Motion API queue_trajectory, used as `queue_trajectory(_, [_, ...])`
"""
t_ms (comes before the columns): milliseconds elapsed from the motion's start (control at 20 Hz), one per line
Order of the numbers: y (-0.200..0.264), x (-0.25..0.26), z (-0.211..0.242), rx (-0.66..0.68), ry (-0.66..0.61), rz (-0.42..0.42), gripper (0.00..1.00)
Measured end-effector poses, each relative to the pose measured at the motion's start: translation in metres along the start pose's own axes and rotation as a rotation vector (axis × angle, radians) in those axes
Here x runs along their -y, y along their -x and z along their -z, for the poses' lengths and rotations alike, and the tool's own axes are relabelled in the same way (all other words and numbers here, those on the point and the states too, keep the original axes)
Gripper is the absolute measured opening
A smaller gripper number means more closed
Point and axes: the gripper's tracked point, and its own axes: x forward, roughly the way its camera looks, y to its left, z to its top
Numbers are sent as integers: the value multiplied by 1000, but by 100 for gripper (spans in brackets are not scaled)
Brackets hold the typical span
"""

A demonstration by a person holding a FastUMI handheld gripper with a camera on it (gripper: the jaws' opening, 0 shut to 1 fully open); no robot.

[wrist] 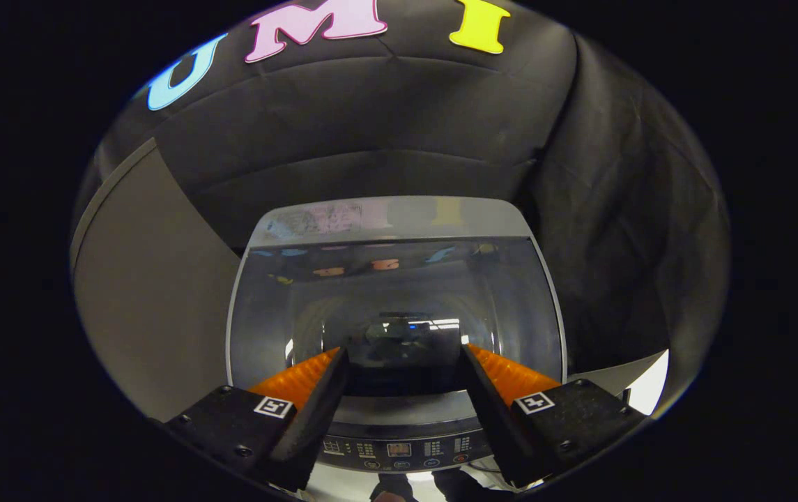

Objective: Put the clothes into the washing machine and then close the washing machine lid.

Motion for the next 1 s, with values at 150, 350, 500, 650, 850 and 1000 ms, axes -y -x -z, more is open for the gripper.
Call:
queue_trajectory(150, [-2, -1, 7, -13, 6, 2, 99])
queue_trajectory(350, [2, -1, 4, -8, 5, 1, 99])
queue_trajectory(500, [21, 0, -12, 58, -8, -5, 99])
queue_trajectory(650, [51, 4, -40, 142, -15, -4, 99])
queue_trajectory(850, [89, 4, -86, 287, 13, 13, 99])
queue_trajectory(1000, [121, 5, -124, 413, 10, 9, 99])
